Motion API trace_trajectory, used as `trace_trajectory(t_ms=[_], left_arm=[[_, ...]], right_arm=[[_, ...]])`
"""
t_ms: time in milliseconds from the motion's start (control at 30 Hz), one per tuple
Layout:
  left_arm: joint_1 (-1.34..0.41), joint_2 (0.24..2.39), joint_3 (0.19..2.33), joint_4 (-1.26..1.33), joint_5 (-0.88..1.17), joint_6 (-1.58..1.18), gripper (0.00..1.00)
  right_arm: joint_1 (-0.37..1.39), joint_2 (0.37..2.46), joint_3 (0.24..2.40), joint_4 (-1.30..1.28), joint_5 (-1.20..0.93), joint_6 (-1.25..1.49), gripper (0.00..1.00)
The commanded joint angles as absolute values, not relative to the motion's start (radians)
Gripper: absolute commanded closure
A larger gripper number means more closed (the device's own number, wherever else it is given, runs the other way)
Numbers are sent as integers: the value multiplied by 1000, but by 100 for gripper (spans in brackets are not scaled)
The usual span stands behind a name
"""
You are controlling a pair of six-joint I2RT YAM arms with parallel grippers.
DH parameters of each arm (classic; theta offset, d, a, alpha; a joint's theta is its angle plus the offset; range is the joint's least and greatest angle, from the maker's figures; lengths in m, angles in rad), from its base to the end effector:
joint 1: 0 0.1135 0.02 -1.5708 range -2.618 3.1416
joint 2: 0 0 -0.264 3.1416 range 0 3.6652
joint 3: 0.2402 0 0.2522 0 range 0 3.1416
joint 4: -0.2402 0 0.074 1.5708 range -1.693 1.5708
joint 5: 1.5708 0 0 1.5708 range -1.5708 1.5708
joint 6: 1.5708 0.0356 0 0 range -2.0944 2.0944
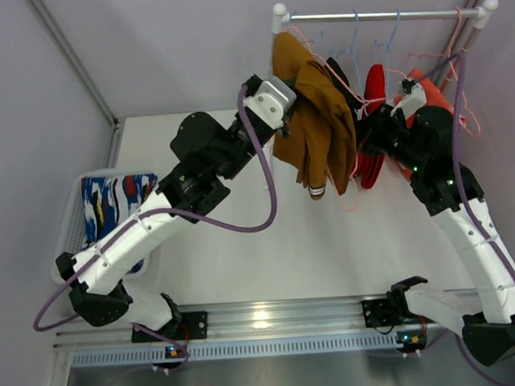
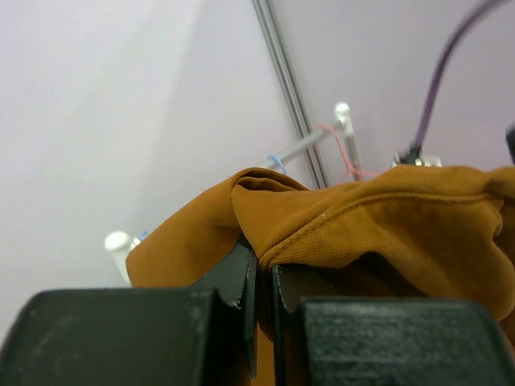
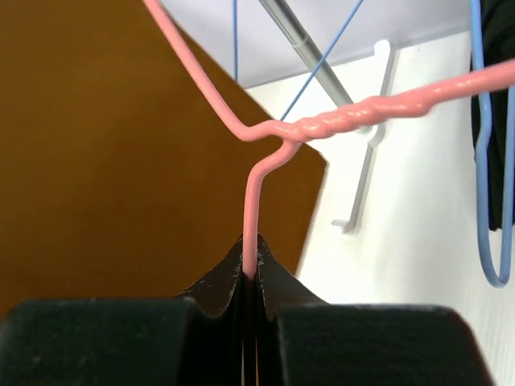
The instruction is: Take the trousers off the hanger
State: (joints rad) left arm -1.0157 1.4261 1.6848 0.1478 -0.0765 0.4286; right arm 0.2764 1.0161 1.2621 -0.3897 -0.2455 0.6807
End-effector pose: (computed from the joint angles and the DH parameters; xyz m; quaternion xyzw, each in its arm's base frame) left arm 0.1625 -0.2569 0.5387 0.3392 0.4334 -0.2214 0.8051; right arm 0.2010 0.0660 0.4402 0.0722 0.7512 0.3813 0.5340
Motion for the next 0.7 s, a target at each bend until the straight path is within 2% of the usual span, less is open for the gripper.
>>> trace_trajectory(t_ms=[0, 267, 567, 667], left_arm=[[-1020, 1423, 1882, 345, -94, 396, 100], [-1022, 1476, 2085, 324, -162, 505, 100], [-1022, 1382, 2023, 399, -340, 739, 100], [-1019, 1318, 1938, 440, -402, 817, 100]], right_arm=[[268, 986, 1236, -368, -249, 640, 100], [282, 963, 1212, -354, -264, 621, 100], [316, 950, 1236, -333, -290, 591, 100], [324, 943, 1243, -333, -290, 583, 100]])
